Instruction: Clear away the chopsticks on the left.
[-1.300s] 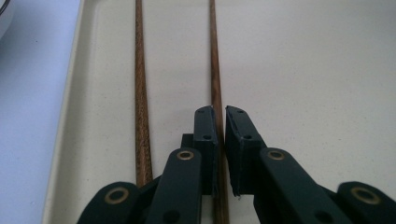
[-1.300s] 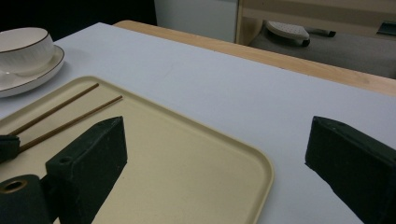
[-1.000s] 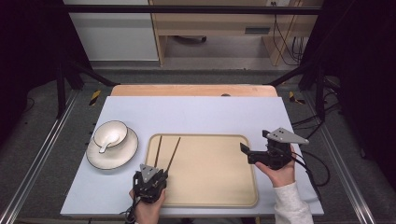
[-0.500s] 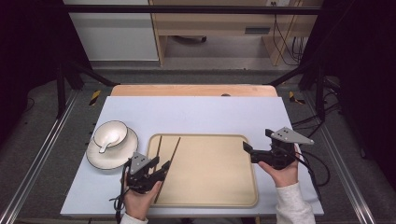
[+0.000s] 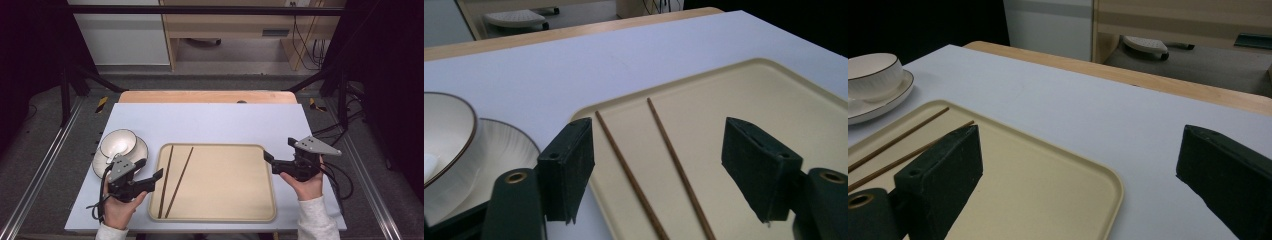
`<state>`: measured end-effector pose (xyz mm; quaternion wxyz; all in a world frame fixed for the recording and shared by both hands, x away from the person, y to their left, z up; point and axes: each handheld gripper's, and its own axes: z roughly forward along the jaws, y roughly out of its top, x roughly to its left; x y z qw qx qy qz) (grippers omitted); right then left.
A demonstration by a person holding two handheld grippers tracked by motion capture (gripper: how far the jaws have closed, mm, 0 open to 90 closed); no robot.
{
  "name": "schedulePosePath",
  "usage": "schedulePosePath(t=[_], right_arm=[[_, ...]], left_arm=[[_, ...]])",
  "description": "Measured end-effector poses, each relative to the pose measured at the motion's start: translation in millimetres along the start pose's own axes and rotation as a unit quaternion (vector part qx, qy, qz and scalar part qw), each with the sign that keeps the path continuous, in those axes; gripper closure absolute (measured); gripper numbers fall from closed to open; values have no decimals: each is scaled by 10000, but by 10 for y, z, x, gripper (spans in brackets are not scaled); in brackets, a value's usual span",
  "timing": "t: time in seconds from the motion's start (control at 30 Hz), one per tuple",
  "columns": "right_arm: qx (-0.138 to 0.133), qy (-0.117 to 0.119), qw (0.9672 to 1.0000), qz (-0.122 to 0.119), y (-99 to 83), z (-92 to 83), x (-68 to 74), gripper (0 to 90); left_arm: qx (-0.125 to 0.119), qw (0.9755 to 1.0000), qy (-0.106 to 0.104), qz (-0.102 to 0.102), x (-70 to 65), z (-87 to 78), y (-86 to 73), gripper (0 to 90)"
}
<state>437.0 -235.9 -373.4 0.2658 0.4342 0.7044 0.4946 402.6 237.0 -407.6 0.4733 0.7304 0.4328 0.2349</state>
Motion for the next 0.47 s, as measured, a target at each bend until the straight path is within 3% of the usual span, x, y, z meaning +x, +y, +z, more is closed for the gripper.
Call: schedulePosePath(t=[0.07,0.23,0.47], right_arm=[[15,10,10000,6,-5,3,-8,42],[63,22,10000,1,-30,26,-20,33],[200,15,9998,-26,-69,89,-26,23]], left_arm=[[17,10000,18,-37,62,-16,-50,256],[75,9999,108,89,141,-14,-149,208],[105,9997,215,-102,273,-16,-228,184]])
